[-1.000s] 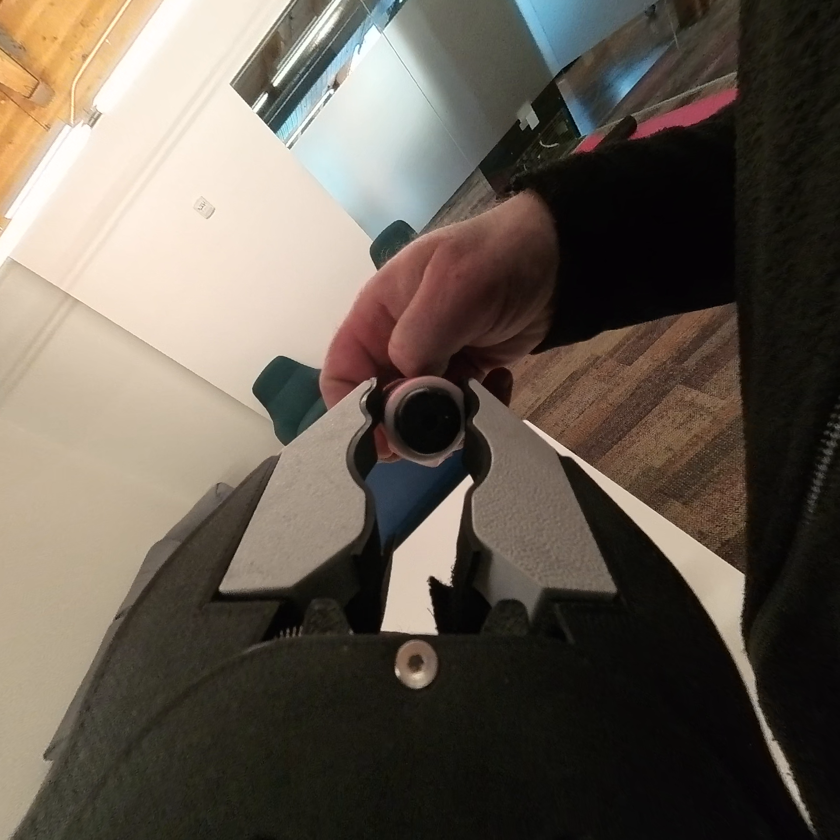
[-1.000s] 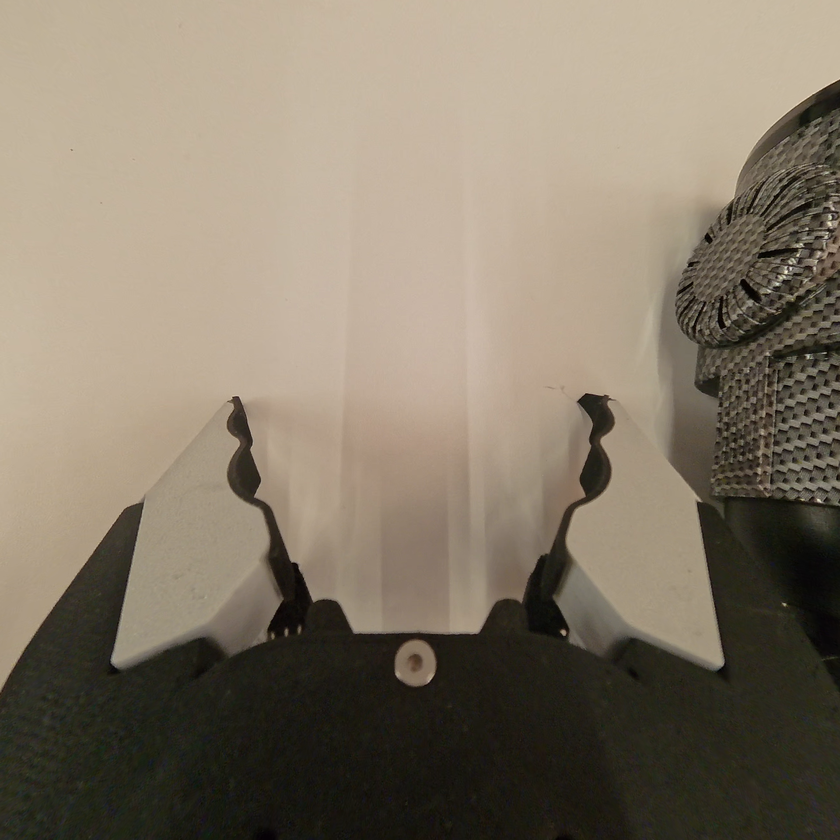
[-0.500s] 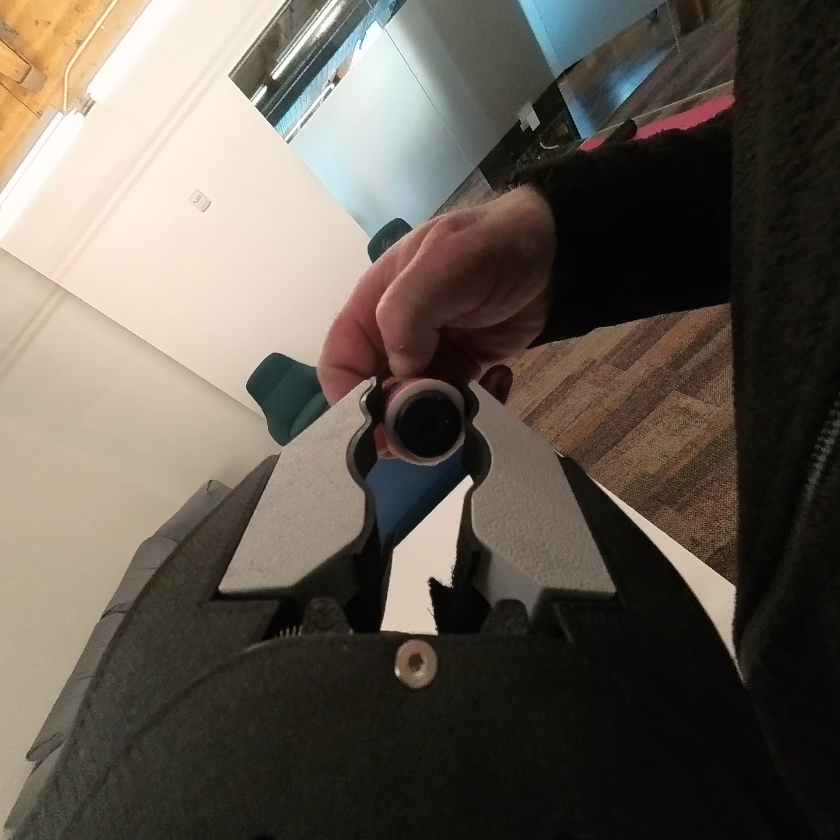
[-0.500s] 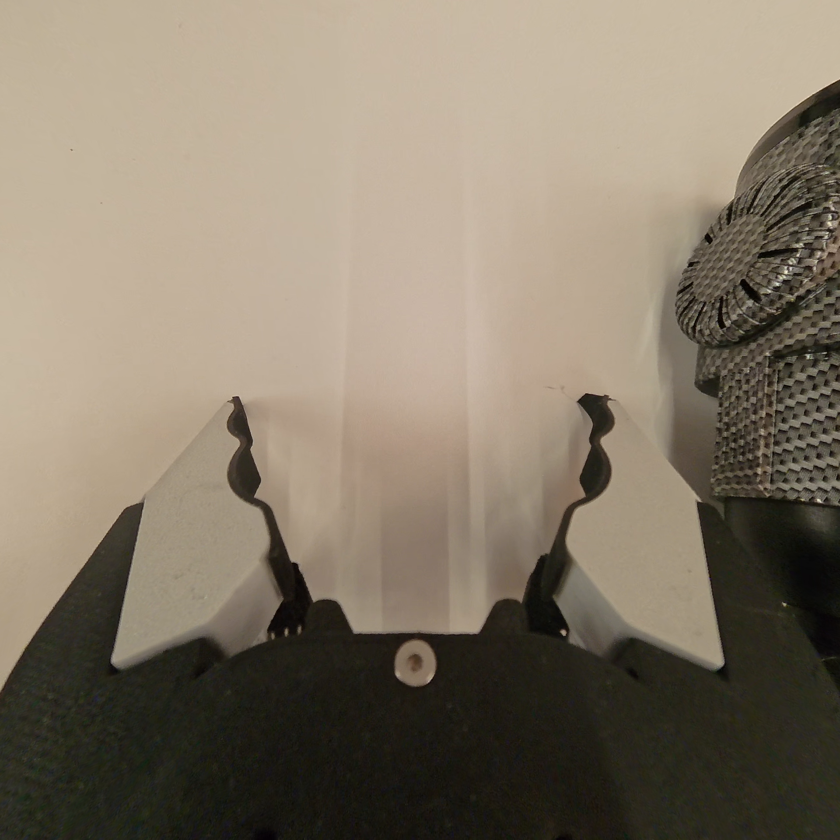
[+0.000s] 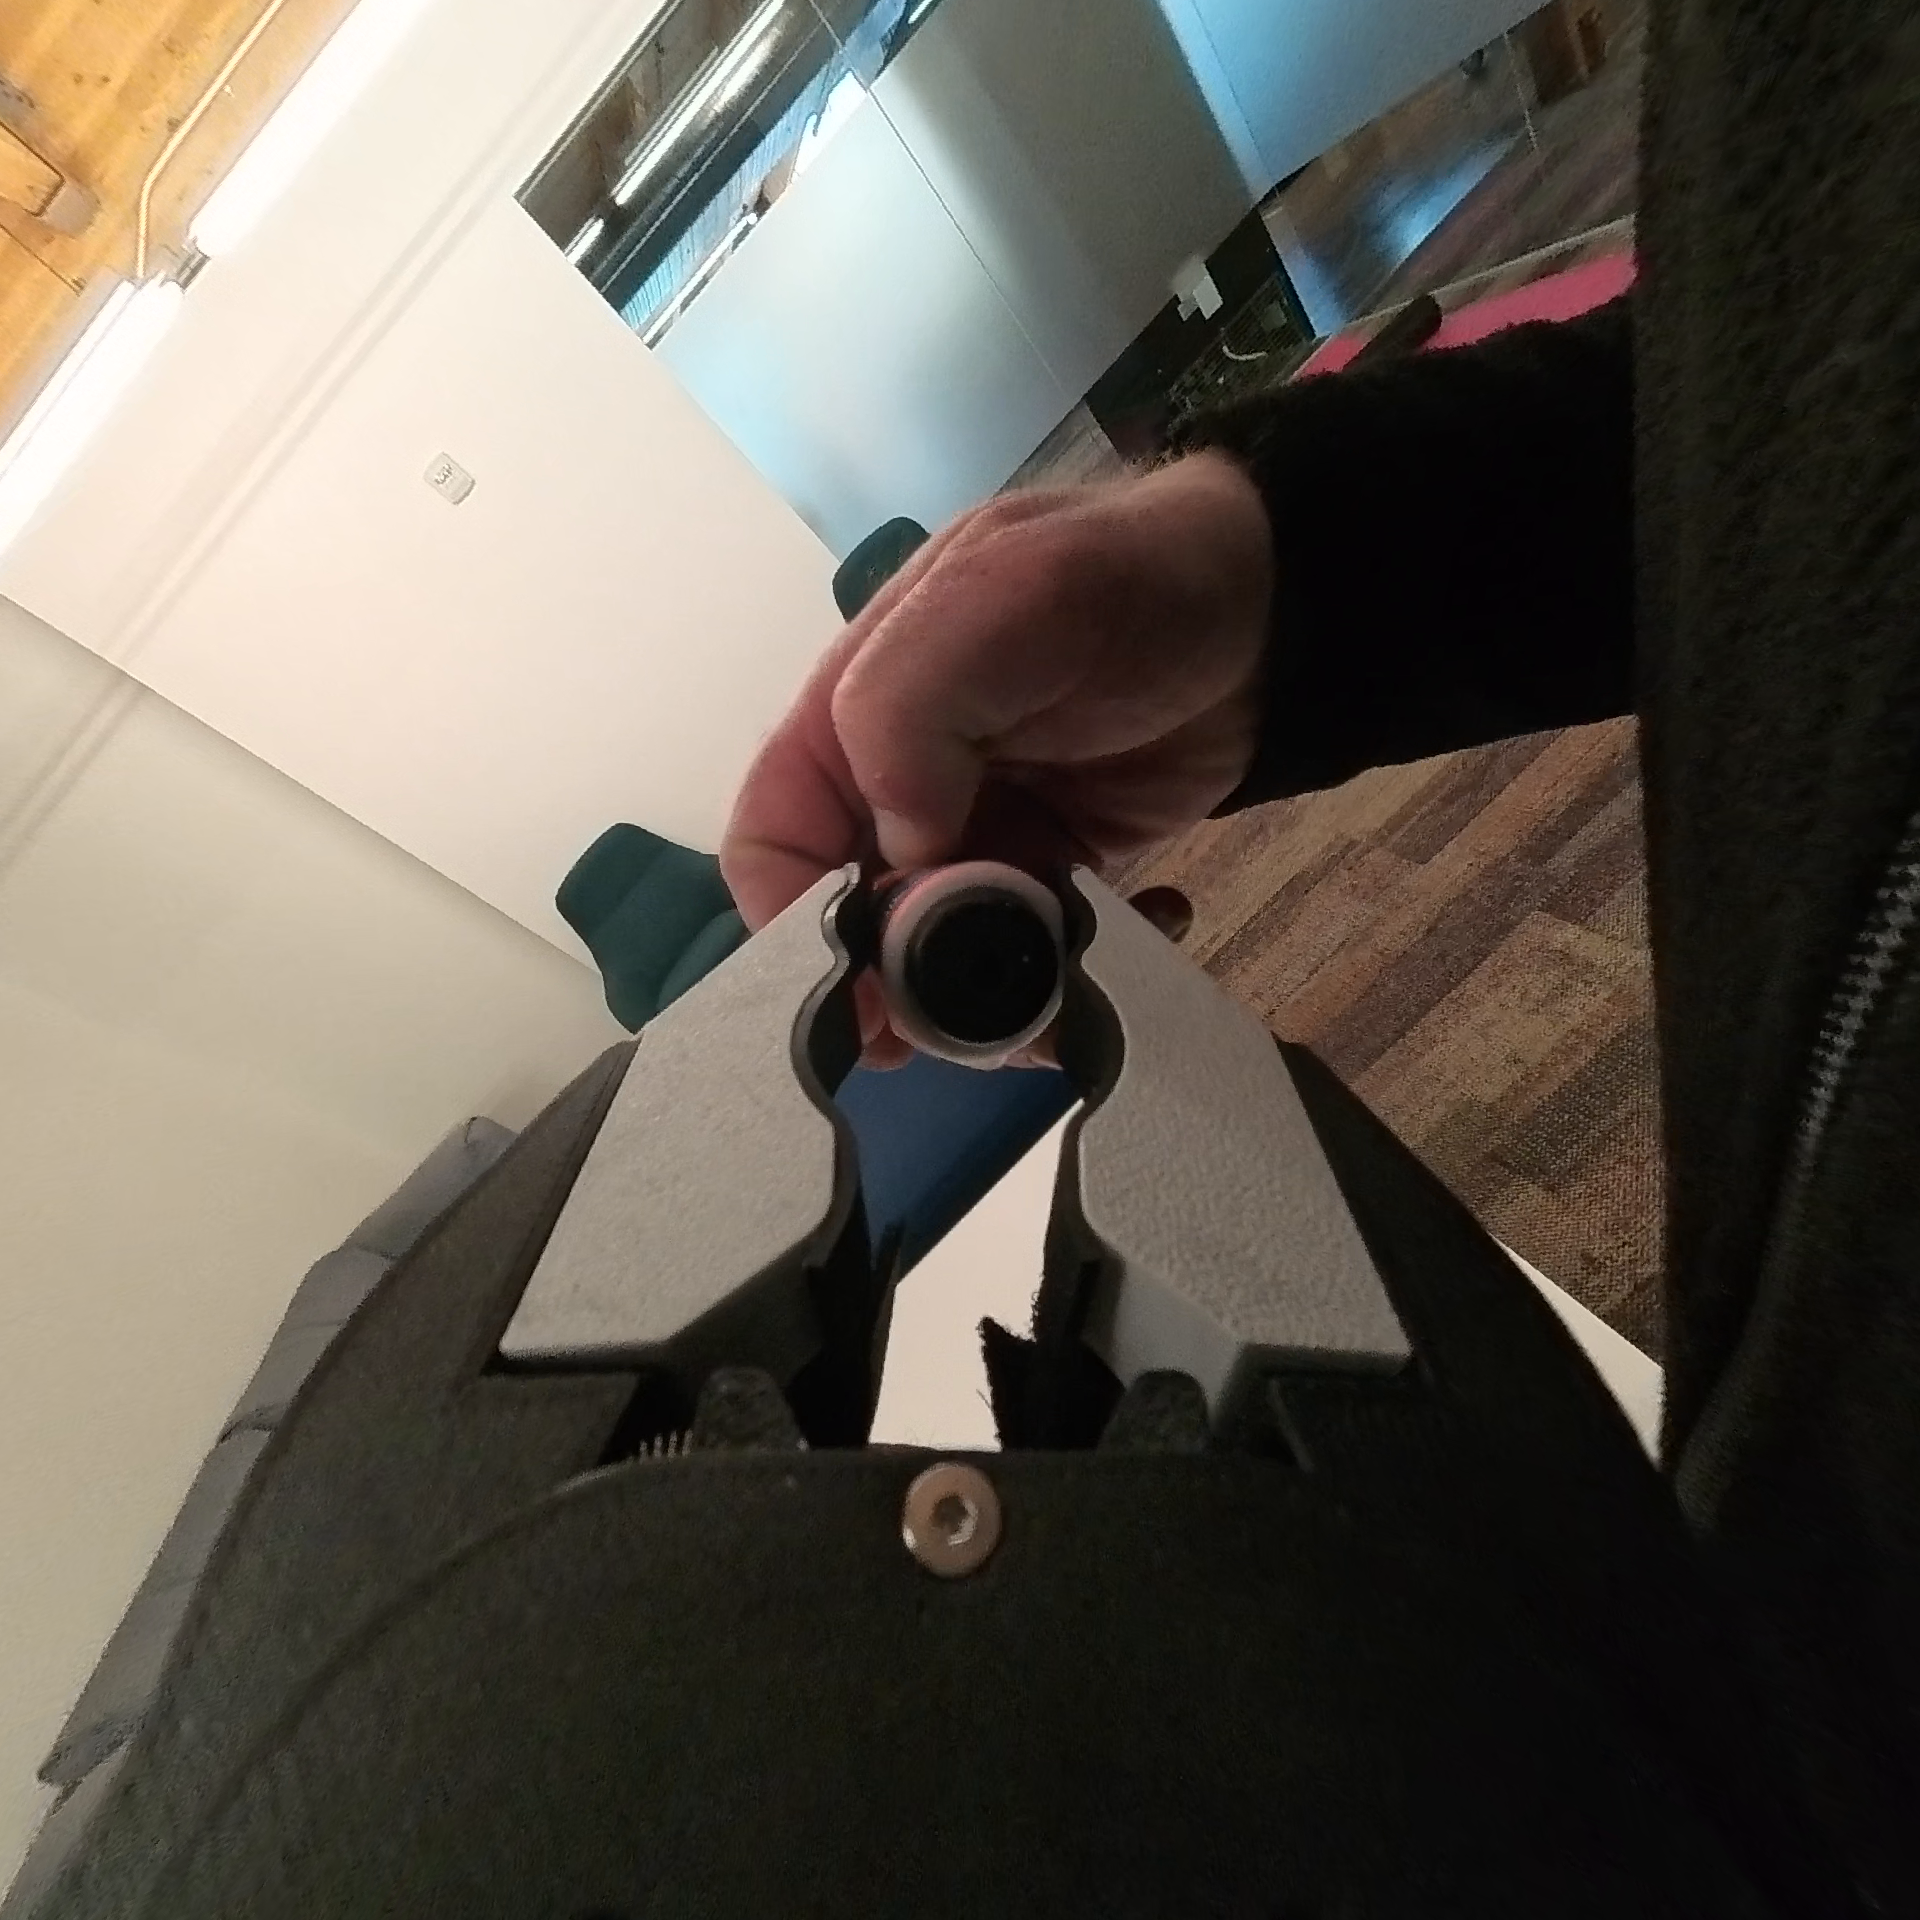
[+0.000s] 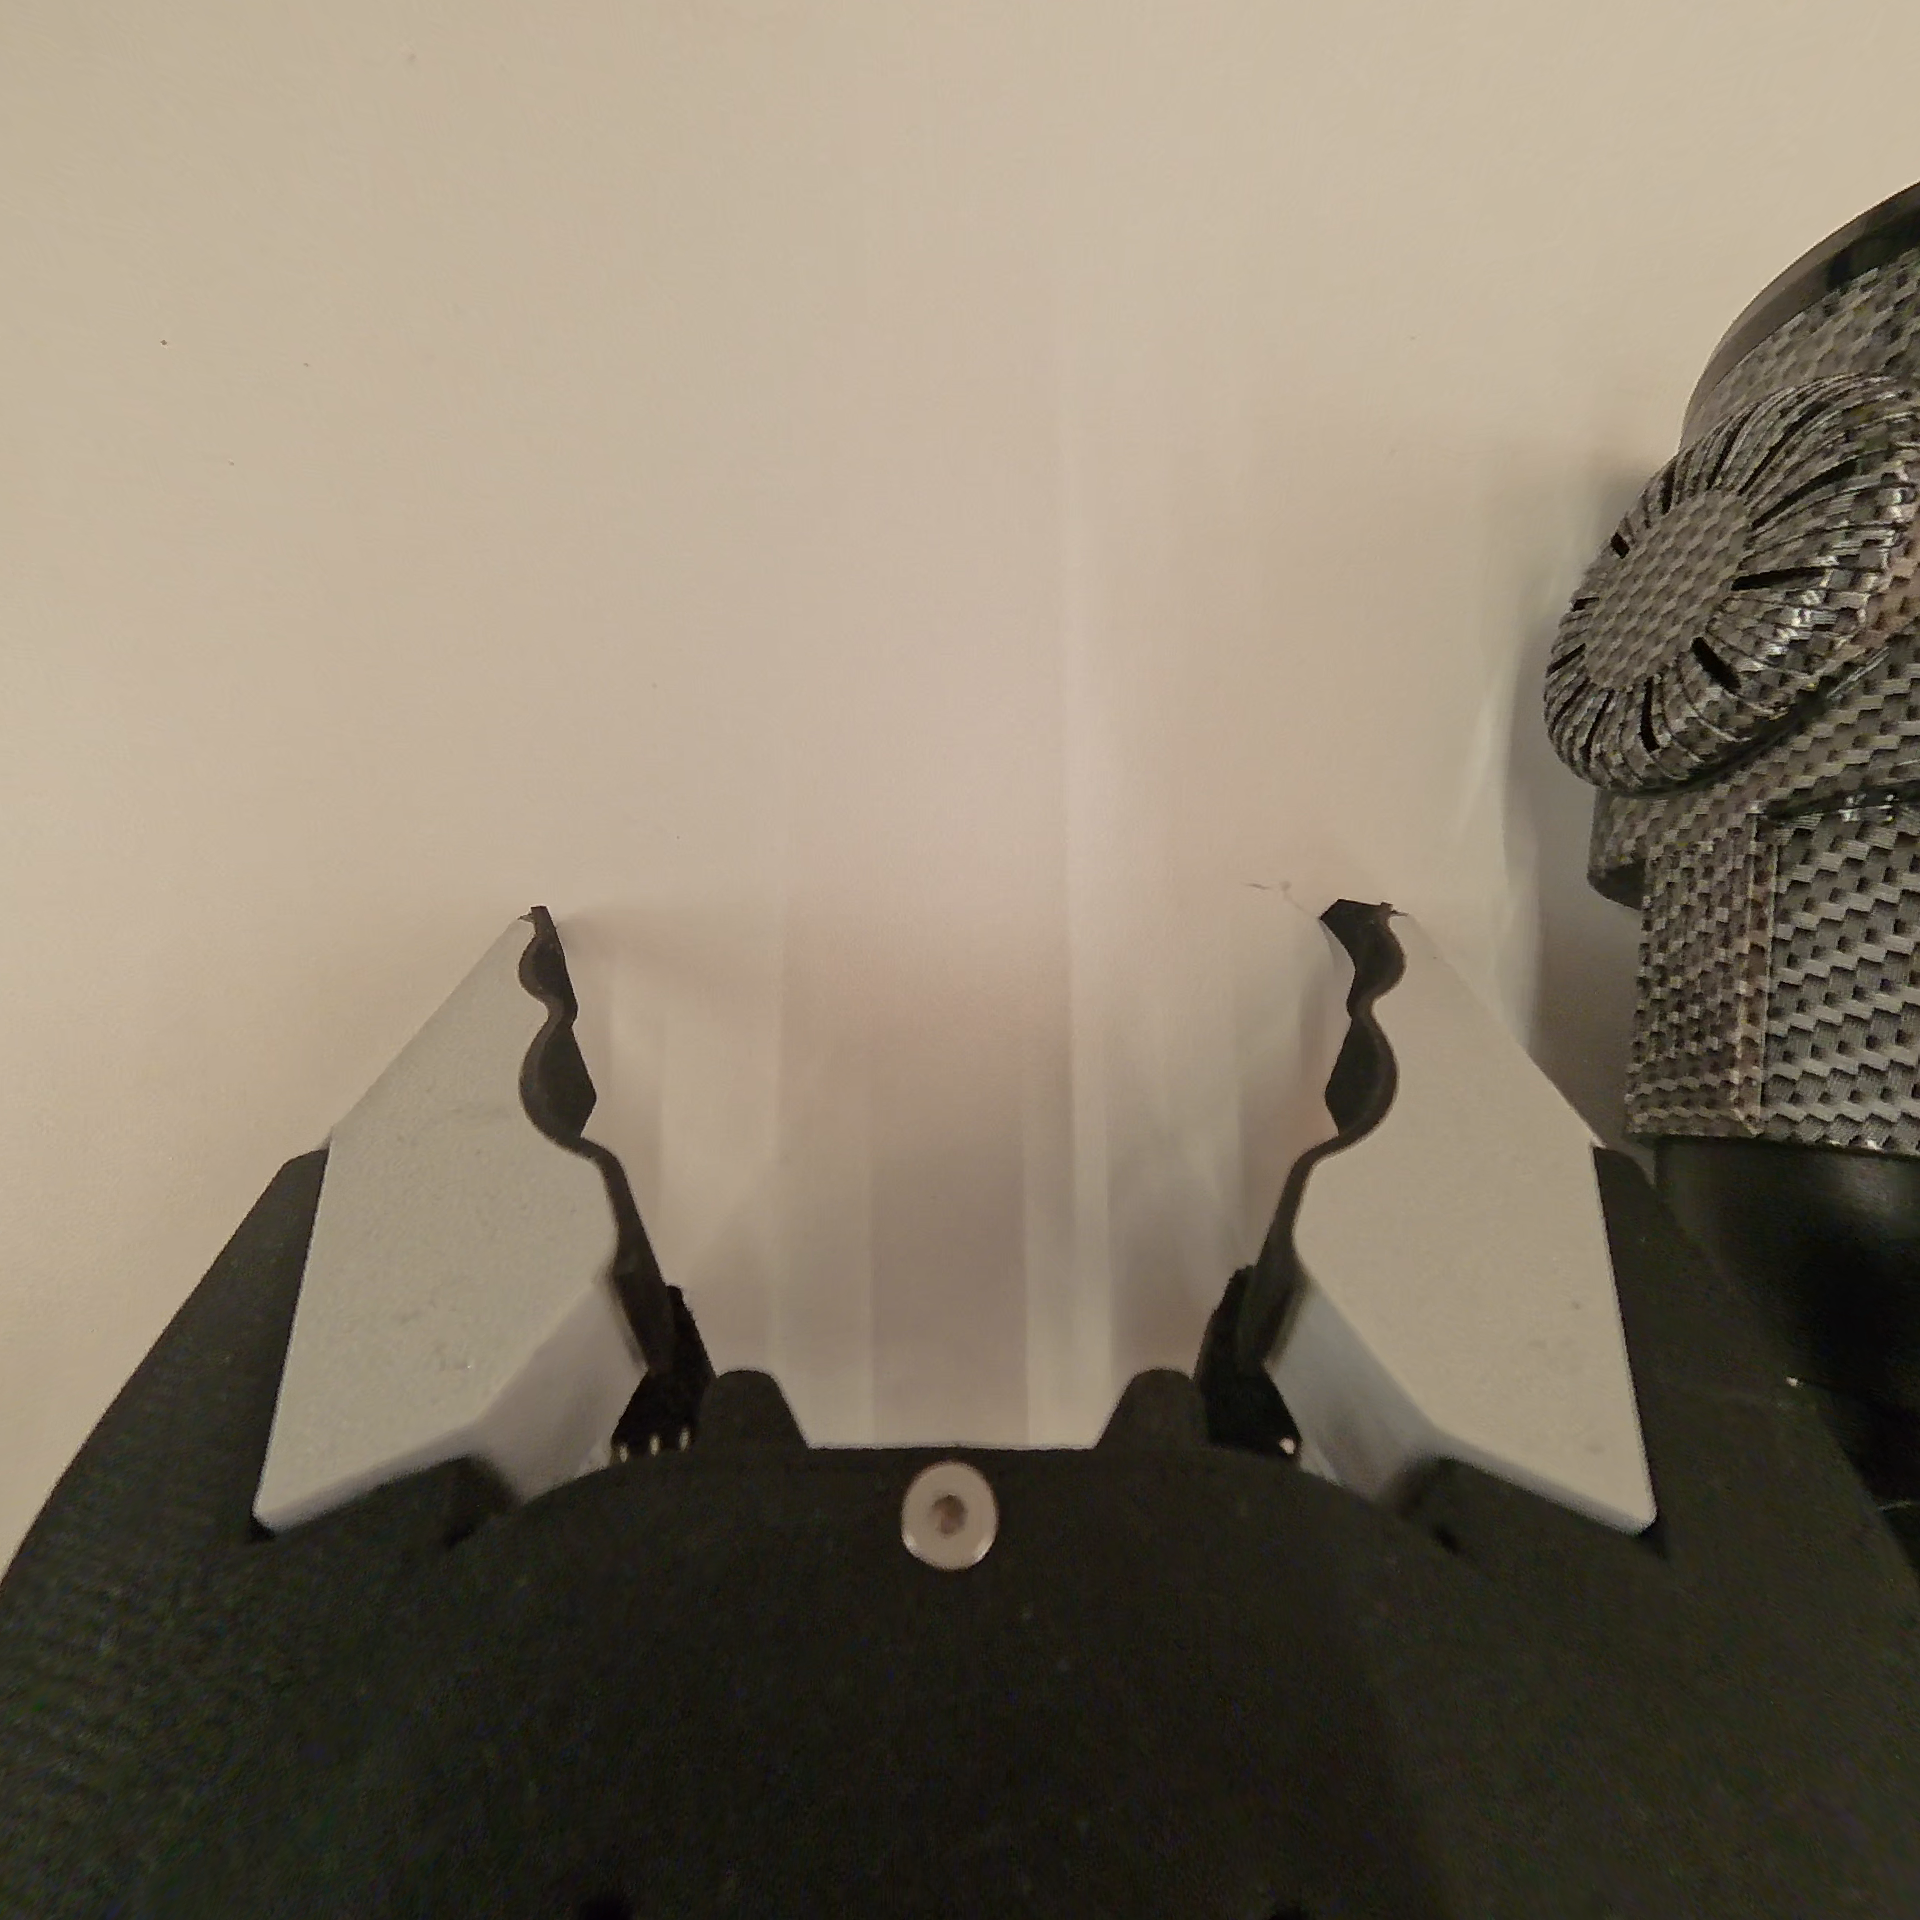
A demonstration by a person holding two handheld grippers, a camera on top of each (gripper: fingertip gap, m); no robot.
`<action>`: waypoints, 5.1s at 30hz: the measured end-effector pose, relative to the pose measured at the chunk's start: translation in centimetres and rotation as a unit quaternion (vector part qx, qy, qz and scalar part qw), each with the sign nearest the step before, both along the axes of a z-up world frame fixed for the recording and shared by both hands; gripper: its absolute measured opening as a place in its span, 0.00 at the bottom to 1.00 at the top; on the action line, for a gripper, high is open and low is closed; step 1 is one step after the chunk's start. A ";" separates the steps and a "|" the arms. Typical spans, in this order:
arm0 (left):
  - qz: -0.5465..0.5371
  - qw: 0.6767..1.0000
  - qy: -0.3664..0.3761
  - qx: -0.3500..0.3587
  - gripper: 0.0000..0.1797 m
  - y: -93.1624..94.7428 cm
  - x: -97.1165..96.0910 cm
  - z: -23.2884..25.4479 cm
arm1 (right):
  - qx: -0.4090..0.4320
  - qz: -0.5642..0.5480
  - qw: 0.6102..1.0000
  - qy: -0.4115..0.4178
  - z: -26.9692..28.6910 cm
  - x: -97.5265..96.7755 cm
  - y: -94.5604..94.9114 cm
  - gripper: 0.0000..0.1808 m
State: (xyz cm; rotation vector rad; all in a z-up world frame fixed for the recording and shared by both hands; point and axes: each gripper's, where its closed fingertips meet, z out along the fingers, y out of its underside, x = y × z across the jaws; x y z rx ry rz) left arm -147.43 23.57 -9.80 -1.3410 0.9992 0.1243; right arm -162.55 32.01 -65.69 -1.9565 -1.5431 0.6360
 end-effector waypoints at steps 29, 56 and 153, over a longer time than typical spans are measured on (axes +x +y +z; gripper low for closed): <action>0.024 0.956 -0.263 -0.126 0.29 1.6 -2.6 1.8 | 0.000 0.000 1.000 0.000 0.0 0.0 0.0 0.80; 0.102 0.948 -0.253 -0.165 0.15 2.2 -4.1 -0.2 | 0.000 0.000 1.000 0.000 0.0 0.0 0.0 0.80; 0.188 0.965 -0.170 -0.072 0.13 4.3 -6.7 0.2 | 0.000 0.000 1.000 0.000 0.0 0.0 0.0 0.80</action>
